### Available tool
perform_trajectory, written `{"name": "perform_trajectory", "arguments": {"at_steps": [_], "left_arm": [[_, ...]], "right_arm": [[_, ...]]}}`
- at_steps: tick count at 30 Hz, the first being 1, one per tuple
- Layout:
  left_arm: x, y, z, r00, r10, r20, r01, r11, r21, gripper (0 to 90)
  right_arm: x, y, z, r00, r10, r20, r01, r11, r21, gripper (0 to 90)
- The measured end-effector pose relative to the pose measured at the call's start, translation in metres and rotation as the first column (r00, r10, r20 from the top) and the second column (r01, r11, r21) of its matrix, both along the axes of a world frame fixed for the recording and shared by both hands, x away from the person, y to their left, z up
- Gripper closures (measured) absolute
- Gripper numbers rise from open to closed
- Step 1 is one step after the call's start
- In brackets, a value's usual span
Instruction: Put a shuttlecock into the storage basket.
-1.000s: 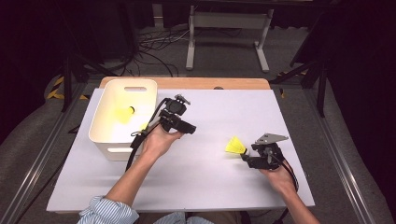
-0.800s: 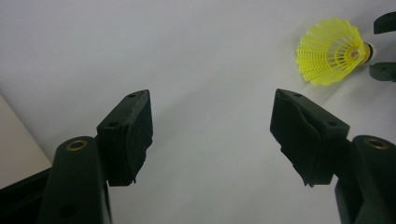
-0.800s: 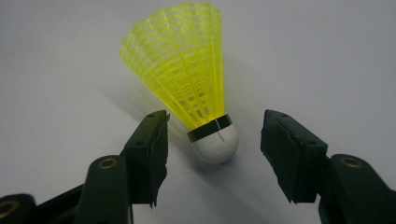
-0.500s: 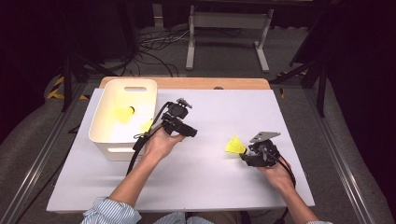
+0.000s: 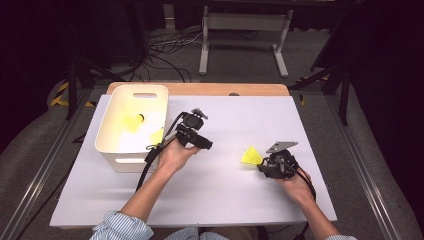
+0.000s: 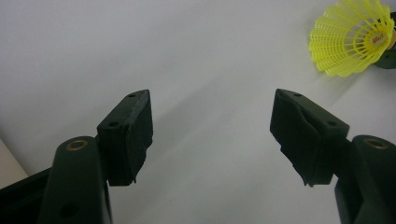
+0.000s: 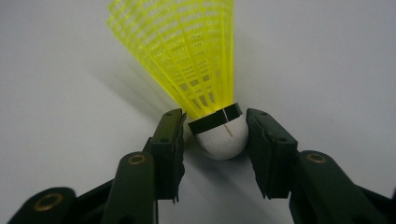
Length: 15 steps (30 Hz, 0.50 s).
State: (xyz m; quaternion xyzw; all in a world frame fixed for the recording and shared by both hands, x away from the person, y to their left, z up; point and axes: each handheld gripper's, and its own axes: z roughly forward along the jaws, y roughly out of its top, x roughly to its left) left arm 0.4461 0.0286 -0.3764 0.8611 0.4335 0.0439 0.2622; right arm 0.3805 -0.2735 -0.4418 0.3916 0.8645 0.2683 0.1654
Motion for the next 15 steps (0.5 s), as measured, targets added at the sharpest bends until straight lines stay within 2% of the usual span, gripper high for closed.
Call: {"name": "perform_trajectory", "arguments": {"at_steps": [7, 15], "left_arm": [[0.001, -0.0009, -0.0057, 0.9999, -0.003, -0.01, 0.003, 1.0, 0.008, 30.9], [-0.0004, -0.0006, -0.0052, 0.9999, -0.013, -0.006, 0.013, 0.9999, 0.009, 31.6]], "right_arm": [[-0.0002, 0.0002, 0.0002, 1.0, 0.004, -0.001, -0.004, 1.0, -0.003, 61.6], [-0.0014, 0.0028, 0.0019, 0.9999, 0.013, 0.001, -0.013, 0.9999, -0.004, 62.3]]}}
